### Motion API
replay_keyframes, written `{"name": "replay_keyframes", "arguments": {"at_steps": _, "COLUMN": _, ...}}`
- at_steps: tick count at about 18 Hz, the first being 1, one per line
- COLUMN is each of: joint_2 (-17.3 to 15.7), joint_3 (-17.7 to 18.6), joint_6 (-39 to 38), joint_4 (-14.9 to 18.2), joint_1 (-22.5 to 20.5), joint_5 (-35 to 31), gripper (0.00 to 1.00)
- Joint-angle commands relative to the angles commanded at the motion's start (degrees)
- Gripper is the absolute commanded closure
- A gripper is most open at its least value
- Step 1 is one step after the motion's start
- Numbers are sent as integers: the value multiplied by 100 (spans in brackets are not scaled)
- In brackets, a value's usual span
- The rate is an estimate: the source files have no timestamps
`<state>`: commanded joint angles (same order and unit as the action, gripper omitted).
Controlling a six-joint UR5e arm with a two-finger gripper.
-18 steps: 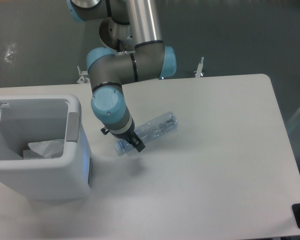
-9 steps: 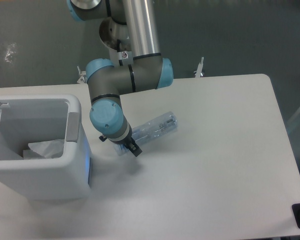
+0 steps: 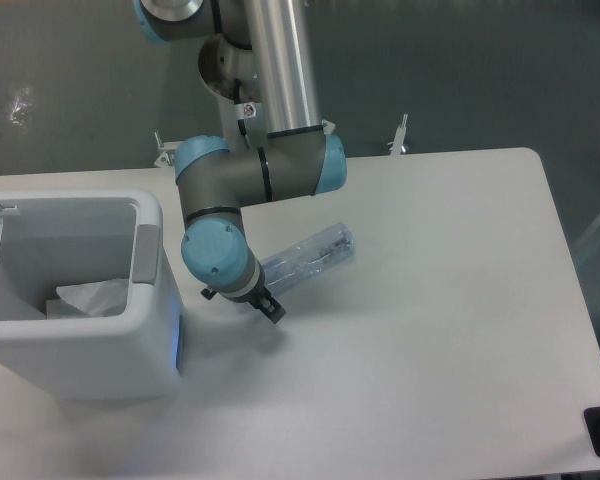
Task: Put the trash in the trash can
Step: 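Grasp the water bottle near its cap and lift it upright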
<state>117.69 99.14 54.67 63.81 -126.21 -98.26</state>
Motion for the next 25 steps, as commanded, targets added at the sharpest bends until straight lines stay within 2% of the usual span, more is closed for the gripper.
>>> {"name": "replay_keyframes", "arguments": {"at_steps": 2, "joint_2": 9, "joint_3": 0, "joint_6": -9, "joint_4": 0, "joint_1": 0, "joint_5": 9, "gripper": 46}}
{"name": "replay_keyframes", "arguments": {"at_steps": 6, "joint_2": 9, "joint_3": -9, "joint_6": -18, "joint_4": 0, "joint_1": -17, "joint_5": 18, "gripper": 56}}
{"name": "replay_keyframes", "arguments": {"at_steps": 10, "joint_2": -35, "joint_3": -140, "joint_6": -9, "joint_4": 0, "joint_1": -114, "joint_5": 35, "gripper": 56}}
{"name": "replay_keyframes", "arguments": {"at_steps": 14, "joint_2": -219, "joint_3": -649, "joint_6": -62, "joint_4": 0, "joint_1": -430, "joint_5": 517, "gripper": 56}}
{"name": "replay_keyframes", "arguments": {"at_steps": 18, "joint_2": -536, "joint_3": -1185, "joint_6": -219, "joint_4": 0, "joint_1": -860, "joint_5": 1509, "gripper": 57}}
{"name": "replay_keyframes", "arguments": {"at_steps": 20, "joint_2": -632, "joint_3": -1501, "joint_6": -482, "joint_4": 0, "joint_1": -1080, "joint_5": 2202, "gripper": 57}}
{"name": "replay_keyframes", "arguments": {"at_steps": 25, "joint_2": -642, "joint_3": -2266, "joint_6": -1273, "joint_4": -61, "joint_1": -1695, "joint_5": 4741, "gripper": 57}}
